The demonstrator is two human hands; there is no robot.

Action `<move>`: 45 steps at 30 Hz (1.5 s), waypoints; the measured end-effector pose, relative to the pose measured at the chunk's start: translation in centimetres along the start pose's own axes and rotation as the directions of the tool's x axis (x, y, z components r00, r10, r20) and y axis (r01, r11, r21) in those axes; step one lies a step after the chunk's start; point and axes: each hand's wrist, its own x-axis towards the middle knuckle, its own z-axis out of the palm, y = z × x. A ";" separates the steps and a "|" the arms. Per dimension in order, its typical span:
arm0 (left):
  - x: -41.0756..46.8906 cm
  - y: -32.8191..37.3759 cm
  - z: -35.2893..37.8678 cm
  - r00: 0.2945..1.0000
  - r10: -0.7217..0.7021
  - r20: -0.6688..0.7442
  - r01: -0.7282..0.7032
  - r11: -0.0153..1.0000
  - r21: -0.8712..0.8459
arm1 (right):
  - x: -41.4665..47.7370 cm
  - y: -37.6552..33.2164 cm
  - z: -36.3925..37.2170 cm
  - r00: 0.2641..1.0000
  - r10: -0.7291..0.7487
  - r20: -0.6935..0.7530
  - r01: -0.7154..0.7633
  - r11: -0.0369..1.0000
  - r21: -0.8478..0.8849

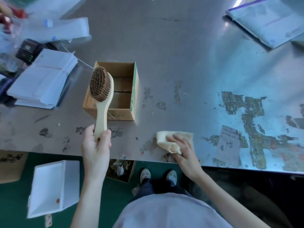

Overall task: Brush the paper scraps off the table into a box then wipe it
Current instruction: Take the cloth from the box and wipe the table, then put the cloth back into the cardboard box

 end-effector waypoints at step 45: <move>13.3 -1.4 -3.8 0.999 -0.029 0.021 0.031 0.996 -0.085 | 25.8 -20.9 6.5 0.809 0.572 0.134 -0.433 0.426 0.794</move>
